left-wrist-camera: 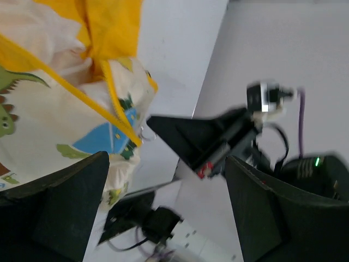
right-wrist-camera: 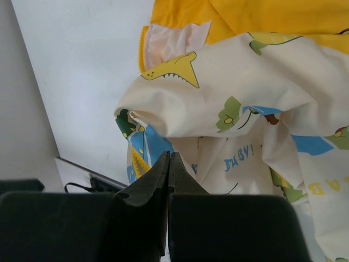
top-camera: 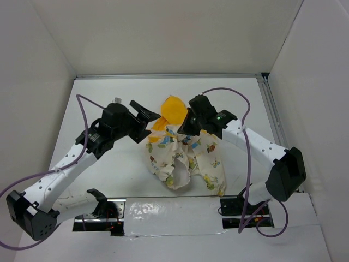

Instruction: Zip up the jacket

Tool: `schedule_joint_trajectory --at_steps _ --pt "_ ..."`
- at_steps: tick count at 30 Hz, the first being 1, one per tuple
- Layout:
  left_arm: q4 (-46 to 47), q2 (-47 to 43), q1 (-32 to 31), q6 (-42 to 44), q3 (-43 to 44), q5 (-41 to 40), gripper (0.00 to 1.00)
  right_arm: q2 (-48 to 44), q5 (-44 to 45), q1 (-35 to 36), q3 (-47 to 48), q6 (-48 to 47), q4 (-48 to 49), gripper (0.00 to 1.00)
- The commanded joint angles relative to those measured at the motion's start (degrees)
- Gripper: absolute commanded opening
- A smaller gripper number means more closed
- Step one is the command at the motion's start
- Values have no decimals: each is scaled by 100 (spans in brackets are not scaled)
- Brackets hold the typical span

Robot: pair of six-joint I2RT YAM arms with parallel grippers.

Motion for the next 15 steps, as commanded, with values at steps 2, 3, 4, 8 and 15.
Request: schedule_joint_trajectory --at_steps 2,3,4,8,15 --pt "541 107 -823 1231 496 639 99 106 -252 -67 543 118 18 0" --pt "485 204 -957 1283 551 540 99 158 -392 -67 641 110 -114 0" --pt "519 222 -1054 1405 569 470 99 255 -489 -67 712 118 -141 0" --pt "706 511 -1563 2152 717 94 99 413 -981 -111 1019 83 -272 0" --pt "-175 1031 -2592 4155 1597 -1771 99 730 -1132 -172 1977 -453 -1370 0"
